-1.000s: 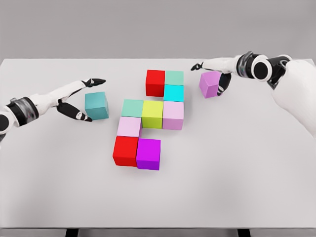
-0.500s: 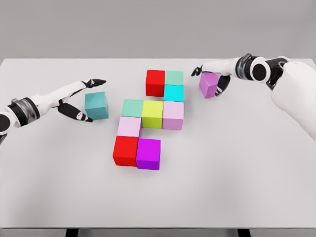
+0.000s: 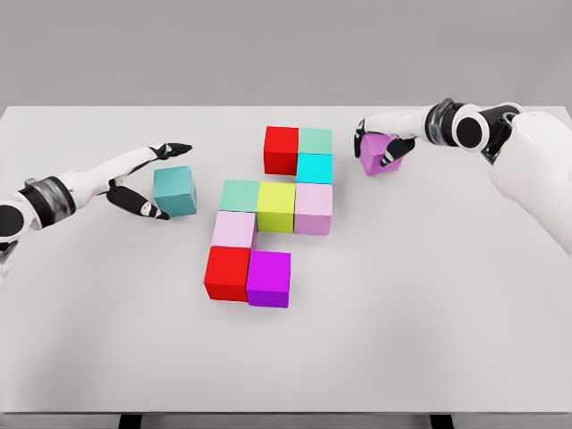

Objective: Assemble the squares on the desktop into the number 2

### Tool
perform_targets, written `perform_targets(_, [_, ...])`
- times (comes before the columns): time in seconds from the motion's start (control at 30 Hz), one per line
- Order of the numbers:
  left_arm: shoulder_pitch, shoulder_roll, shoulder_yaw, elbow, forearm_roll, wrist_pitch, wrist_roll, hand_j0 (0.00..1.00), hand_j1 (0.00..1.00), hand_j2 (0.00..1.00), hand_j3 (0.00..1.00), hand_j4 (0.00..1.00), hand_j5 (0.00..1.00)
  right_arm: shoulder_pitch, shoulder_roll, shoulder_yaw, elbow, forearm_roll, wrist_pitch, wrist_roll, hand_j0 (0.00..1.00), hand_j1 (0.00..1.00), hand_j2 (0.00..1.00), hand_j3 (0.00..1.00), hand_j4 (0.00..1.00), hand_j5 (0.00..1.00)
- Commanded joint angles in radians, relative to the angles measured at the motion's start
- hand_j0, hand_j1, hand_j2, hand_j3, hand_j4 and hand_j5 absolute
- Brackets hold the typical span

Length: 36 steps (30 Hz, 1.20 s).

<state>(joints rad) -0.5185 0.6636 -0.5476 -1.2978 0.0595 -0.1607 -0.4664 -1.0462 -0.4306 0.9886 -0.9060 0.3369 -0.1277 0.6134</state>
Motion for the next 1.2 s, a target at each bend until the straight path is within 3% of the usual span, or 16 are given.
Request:
perform_targets(0.0, [0.0,-0.002,0.0,-0.003,0.003,0.0,0.0,1.0,1.0,1.0,1.0,1.0,1.0,0.0,0.0,0.005,-0.001,-0.01,-0.006,-0.003,0.44,0.44,0.44,0.44,0.44,0.44])
perform_targets(0.23, [-0.002,-0.006,-0.014,0.009,0.003,0.006,0.0,0.97,0.97,0.97,0.97,0.97,0.97,-0.003,-0.01,0.004,-0.008,-0.001,-0.063,-0.003,0.44,0.44,0.44,0.44,0.44,0.44])
perform_targets(0.53, [-0.002,-0.004,-0.014,0.02,0.003,0.01,0.0,0.96,0.96,0.96,0.96,0.96,0.96,-0.006,-0.06,-0.005,-0.051,-0.001,-0.227,-0.003,0.44,0.44,0.44,0.44,0.44,0.44])
perform_targets(0.73, [-0.003,-0.006,-0.014,0.04,0.003,0.01,0.002,0.88,0.88,0.88,0.88,0.88,0.88,-0.002,-0.18,-0.008,-0.212,-0.004,-0.317,-0.003,0.44,0.44,0.44,0.44,0.44,0.44])
perform_targets(0.87, [-0.008,-0.006,-0.014,0.046,0.003,0.01,0.0,0.82,0.82,0.82,0.82,0.82,0.82,0.0,-0.235,-0.005,-0.249,-0.006,-0.458,-0.003,0.44,0.44,0.44,0.44,0.44,0.44])
perform_targets(0.9, [-0.008,-0.006,-0.015,0.046,0.003,0.007,0.0,0.77,0.77,0.77,0.77,0.77,0.77,0.0,-0.247,-0.005,-0.249,-0.006,-0.483,-0.003,0.44,0.44,0.44,0.44,0.44,0.44])
perform_targets(1.0, [-0.006,-0.006,-0.015,0.044,0.003,0.004,0.0,0.69,0.69,0.69,0.69,0.69,0.69,0.0,-0.295,-0.005,-0.254,-0.006,-0.483,-0.003,0.44,0.44,0.44,0.44,0.44,0.44])
perform_targets(1.03, [-0.006,-0.006,-0.015,0.044,0.005,0.003,-0.001,0.65,0.65,0.65,0.65,0.65,0.65,0.005,-0.321,-0.002,-0.278,-0.006,-0.483,-0.003,0.44,0.44,0.44,0.44,0.44,0.44])
perform_targets(1.17, [-0.006,-0.006,-0.015,0.044,0.005,0.003,-0.001,0.61,0.61,0.61,0.61,0.61,0.61,0.02,-0.392,0.01,-0.404,-0.004,-0.483,-0.003,0.44,0.44,0.44,0.44,0.44,0.44])
